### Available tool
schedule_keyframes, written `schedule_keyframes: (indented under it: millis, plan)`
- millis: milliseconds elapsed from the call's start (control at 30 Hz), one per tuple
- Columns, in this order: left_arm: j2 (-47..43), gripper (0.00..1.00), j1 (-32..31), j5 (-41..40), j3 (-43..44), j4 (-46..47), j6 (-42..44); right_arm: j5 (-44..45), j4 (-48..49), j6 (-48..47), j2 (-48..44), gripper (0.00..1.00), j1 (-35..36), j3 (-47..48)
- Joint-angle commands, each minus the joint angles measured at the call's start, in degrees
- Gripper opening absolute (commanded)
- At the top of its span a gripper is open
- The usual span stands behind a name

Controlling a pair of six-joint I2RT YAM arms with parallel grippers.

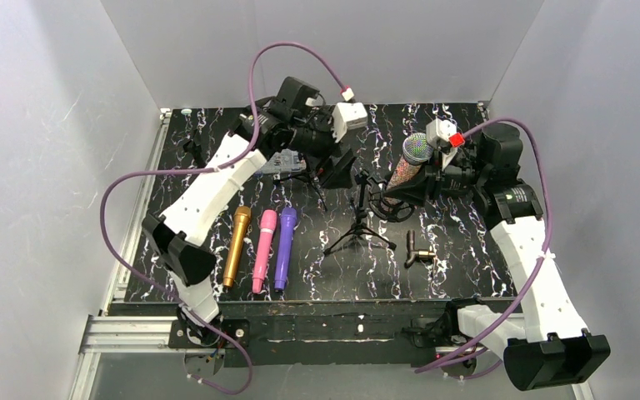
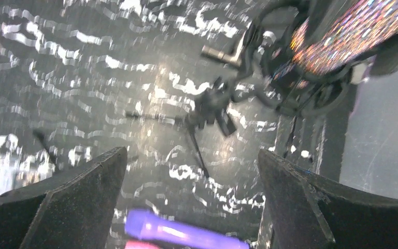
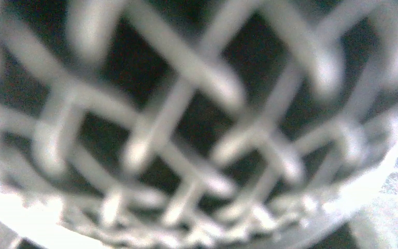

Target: Remove the microphone from the stand

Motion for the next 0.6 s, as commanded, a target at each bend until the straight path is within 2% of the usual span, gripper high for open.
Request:
schedule_keyframes:
  millis: [0,267,567]
  plan:
    - [4.1,0.98,0.0,16.1,7.0,-0.1,0.9,-5.0,-4.2,-0.2,0.8,0.01,0.3,4.7]
    - [6.9,0.98,0.0,27.3,7.6,1.5,5.2,-5.9,-7.7,-2.6,0.5,0.01,0.3,4.6]
    - [8.2,0.98,0.0,34.2,7.5,1.1,12.6,-5.6,-8.8,-3.6,0.1,0.01,0.3,3.8]
